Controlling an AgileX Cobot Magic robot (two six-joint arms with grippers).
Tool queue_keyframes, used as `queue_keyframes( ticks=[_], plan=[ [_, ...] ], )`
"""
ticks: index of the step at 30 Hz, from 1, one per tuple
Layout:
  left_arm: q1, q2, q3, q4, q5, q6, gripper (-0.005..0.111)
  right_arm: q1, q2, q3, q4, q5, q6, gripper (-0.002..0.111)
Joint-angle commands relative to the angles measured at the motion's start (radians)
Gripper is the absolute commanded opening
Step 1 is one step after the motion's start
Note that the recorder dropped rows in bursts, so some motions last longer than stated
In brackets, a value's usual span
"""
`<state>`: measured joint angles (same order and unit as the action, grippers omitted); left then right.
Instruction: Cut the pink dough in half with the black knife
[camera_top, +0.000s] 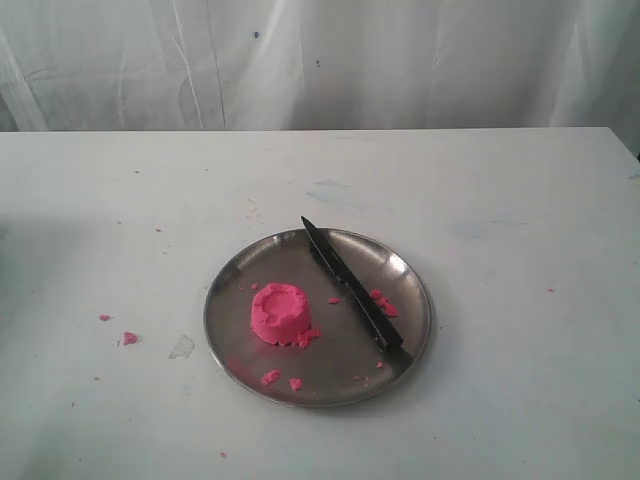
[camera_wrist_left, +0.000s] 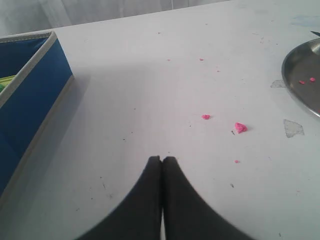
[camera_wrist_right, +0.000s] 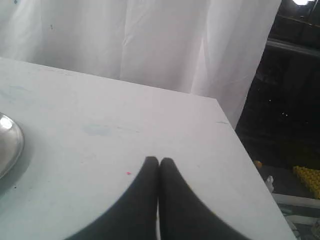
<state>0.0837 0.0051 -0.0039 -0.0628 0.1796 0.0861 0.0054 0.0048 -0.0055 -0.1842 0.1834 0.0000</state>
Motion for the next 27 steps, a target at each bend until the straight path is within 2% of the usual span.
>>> queue_keyframes(
  ticks=[1, 5, 7, 10, 13, 15, 16, 19, 22, 24, 27],
  plan=[
    [-0.003, -0.005, 0.004, -0.011, -0.003, 0.001, 0.0, -0.005, -0.005, 0.005, -0.007, -0.005, -0.009, 0.0],
    [-0.003, -0.005, 0.004, -0.011, -0.003, 0.001, 0.0, -0.005, -0.005, 0.005, 0.015, -0.096, 0.006, 0.0],
    [-0.003, -0.005, 0.004, -0.011, -0.003, 0.001, 0.0, -0.005, -0.005, 0.005, 0.049, -0.256, 0.008, 0.0],
    [-0.003, -0.005, 0.004, -0.011, -0.003, 0.001, 0.0, -0.005, -0.005, 0.005, 0.083, -0.584, 0.109, 0.0],
    [-0.003, -0.005, 0.004, -0.011, -0.003, 0.001, 0.0, -0.005, -0.005, 0.005, 0.086, -1.005, 0.17, 0.0],
    [-0.003, -0.005, 0.004, -0.011, -0.003, 0.001, 0.0, -0.005, -0.005, -0.004, 0.131, -1.176, 0.171, 0.0],
    [-0.003, -0.005, 0.004, -0.011, -0.003, 0.001, 0.0, -0.005, -0.005, -0.026, 0.145, -1.205, 0.198, 0.0],
    [-0.003, -0.005, 0.004, -0.011, -0.003, 0.001, 0.0, -0.005, -0.005, -0.103, 0.139, -1.149, 0.407, 0.0],
    [-0.003, -0.005, 0.004, -0.011, -0.003, 0.001, 0.0, -0.005, -0.005, -0.206, 0.073, -0.878, 0.529, 0.0],
    [-0.003, -0.005, 0.004, -0.011, -0.003, 0.001, 0.0, -0.005, -0.005, -0.286, -0.057, -0.678, 0.523, 0.0],
    [-0.003, -0.005, 0.004, -0.011, -0.003, 0.001, 0.0, -0.005, 0.034, -0.37, -0.302, -0.592, 0.523, 0.0]
  ],
)
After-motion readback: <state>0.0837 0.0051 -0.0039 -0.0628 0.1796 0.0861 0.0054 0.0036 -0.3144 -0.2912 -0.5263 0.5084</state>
